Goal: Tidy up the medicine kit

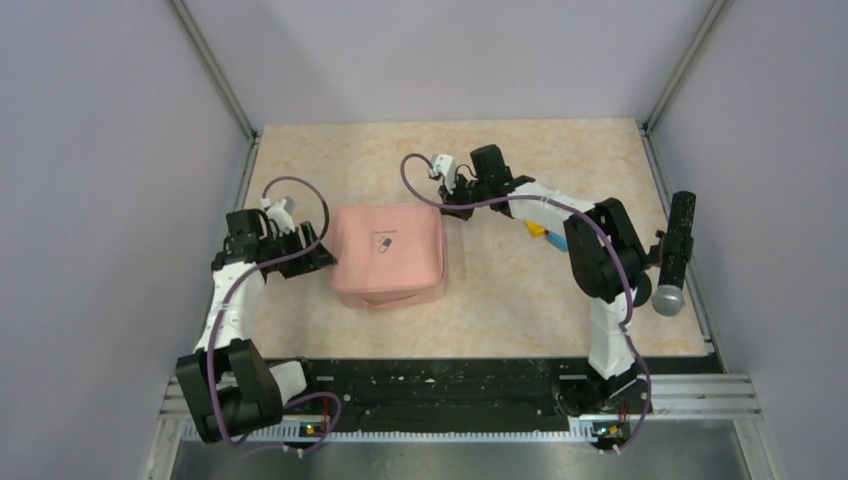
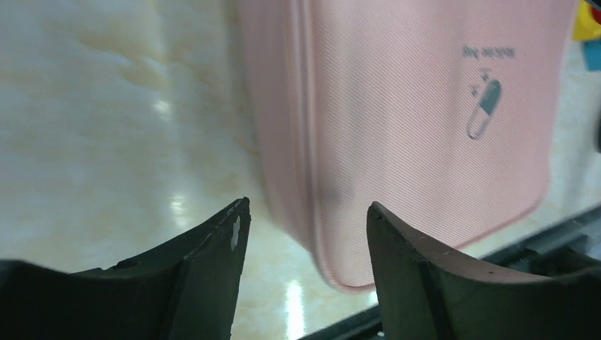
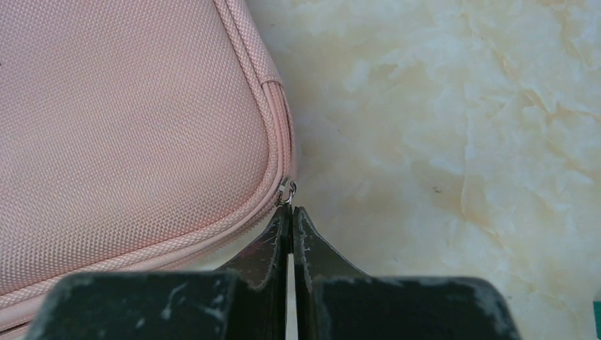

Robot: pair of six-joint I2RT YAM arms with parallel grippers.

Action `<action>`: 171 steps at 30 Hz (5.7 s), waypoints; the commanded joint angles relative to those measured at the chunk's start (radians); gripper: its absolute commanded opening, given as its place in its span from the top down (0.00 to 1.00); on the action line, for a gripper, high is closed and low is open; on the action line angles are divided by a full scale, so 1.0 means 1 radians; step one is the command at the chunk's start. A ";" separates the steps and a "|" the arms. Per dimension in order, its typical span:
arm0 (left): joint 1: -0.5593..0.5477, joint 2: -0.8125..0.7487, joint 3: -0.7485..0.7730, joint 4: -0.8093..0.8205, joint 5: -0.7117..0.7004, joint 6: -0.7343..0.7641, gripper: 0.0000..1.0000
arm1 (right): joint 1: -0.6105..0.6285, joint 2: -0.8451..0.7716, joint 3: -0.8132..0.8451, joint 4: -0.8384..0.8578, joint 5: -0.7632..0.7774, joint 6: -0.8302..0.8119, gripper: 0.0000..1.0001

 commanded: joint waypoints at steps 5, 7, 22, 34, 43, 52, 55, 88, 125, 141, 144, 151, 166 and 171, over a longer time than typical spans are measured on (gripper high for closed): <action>0.022 0.171 0.351 0.135 -0.170 0.225 0.30 | 0.006 -0.026 0.032 0.052 0.019 -0.176 1.00; -0.023 0.280 0.426 0.237 -0.092 0.196 0.28 | 0.006 -0.026 0.045 0.039 -0.002 -0.220 1.00; -0.436 0.913 0.839 0.403 0.327 0.091 0.30 | 0.027 -0.043 0.019 0.048 -0.084 -0.272 1.00; -0.478 0.999 0.849 0.244 0.438 0.170 0.46 | 0.041 -0.020 0.038 0.092 -0.072 -0.231 1.00; -0.470 1.045 0.915 0.152 0.422 0.279 1.00 | 0.039 -0.040 0.077 -0.132 -0.094 -0.453 1.00; -0.392 1.018 0.933 0.345 0.371 0.093 1.00 | 0.047 -0.188 -0.069 -0.449 -0.081 -0.718 1.00; -0.361 1.017 0.950 0.361 0.373 0.053 1.00 | 0.047 -0.212 -0.097 -0.516 -0.052 -0.755 1.00; -0.317 0.900 0.892 0.444 0.342 -0.114 0.30 | 0.018 -0.283 -0.142 -0.405 0.001 -0.419 1.00; -0.477 1.107 1.108 -0.251 0.438 0.519 1.00 | 0.015 -0.252 -0.080 -0.413 0.013 -0.506 1.00; -0.210 1.028 1.065 -0.243 0.465 0.497 1.00 | -0.087 -0.339 -0.194 -0.523 0.071 -0.751 1.00; -0.187 0.995 1.019 -0.158 0.383 0.374 1.00 | -0.084 -0.349 -0.200 -0.515 0.046 -0.715 1.00; -0.125 0.778 0.706 0.243 0.150 -0.161 1.00 | -0.016 -0.389 -0.256 -0.446 -0.040 -0.430 1.00; -0.148 0.589 0.573 0.419 0.098 -0.150 0.30 | 0.022 -0.199 -0.046 -0.279 0.013 -0.391 1.00; -0.279 0.787 0.807 0.287 0.297 0.032 0.32 | 0.023 -0.143 0.047 -0.285 0.009 -0.412 1.00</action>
